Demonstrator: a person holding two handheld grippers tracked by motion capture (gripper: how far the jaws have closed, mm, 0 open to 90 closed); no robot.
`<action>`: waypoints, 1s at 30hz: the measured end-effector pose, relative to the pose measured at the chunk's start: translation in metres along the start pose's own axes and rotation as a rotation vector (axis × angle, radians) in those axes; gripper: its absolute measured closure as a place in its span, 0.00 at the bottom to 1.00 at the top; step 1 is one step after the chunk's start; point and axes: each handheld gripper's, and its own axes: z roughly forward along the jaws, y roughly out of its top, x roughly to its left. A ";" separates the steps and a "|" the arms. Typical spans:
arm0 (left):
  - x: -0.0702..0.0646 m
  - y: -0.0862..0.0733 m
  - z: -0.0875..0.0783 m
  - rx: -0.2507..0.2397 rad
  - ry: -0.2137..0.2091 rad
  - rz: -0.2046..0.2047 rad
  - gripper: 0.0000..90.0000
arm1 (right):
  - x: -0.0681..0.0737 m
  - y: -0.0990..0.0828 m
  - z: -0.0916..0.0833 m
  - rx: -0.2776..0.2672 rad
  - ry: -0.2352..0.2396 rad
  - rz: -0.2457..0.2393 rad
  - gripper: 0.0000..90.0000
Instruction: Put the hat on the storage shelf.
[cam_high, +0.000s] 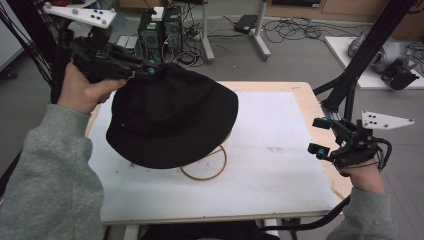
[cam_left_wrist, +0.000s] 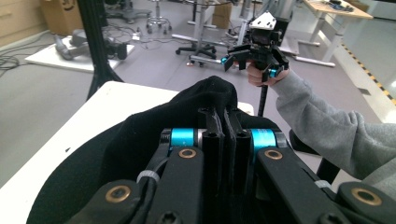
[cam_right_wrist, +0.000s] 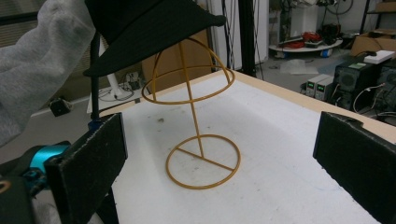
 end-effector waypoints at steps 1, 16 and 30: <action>0.002 0.001 0.003 0.001 -0.003 0.000 0.97 | -0.001 0.000 -0.001 -0.004 -0.002 -0.004 0.02; 0.025 0.000 0.060 0.054 -0.046 0.002 0.96 | -0.004 -0.003 -0.009 -0.004 -0.017 0.011 0.02; 0.029 -0.016 0.088 0.046 -0.087 -0.010 0.96 | -0.004 -0.004 -0.010 -0.004 -0.021 0.012 0.02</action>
